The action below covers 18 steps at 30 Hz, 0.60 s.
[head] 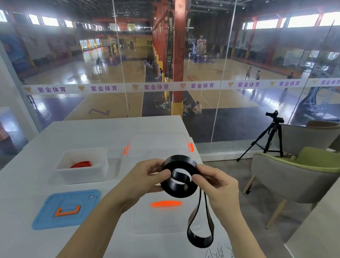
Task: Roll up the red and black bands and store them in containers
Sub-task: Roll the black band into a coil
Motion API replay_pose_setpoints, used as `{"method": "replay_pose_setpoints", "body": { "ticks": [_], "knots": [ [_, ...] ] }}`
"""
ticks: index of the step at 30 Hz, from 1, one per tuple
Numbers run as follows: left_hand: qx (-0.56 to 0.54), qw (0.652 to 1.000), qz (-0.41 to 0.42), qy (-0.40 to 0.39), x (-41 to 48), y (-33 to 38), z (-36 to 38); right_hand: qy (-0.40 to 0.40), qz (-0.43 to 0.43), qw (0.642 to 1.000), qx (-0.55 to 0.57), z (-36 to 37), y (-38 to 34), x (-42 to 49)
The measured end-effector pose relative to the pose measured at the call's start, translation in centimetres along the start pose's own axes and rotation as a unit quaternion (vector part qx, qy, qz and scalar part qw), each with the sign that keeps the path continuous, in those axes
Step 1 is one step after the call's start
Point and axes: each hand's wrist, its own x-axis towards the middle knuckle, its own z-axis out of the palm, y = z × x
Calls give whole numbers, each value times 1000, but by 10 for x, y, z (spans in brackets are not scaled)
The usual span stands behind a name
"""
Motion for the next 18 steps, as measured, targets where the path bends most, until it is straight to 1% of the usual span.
{"method": "replay_pose_setpoints", "body": {
  "ticks": [4, 6, 8, 13, 18],
  "knots": [
    [119, 993, 19, 13, 3, 5, -5, -48, -24, 998, -39, 0, -3, -4],
    [171, 985, 28, 1, 5, 8, -3, -64, -33, 996, -60, 3, -2, -4],
    [198, 979, 39, -1, 5, 8, 0, -70, -27, 995, -71, 4, -1, -4],
    [158, 987, 31, -10, 5, 8, 1, -67, 5, 996, -58, 5, 2, -5],
    [97, 995, 39, 8, 3, 2, 6, -43, 11, 998, -40, 4, 5, -4]
  ]
}}
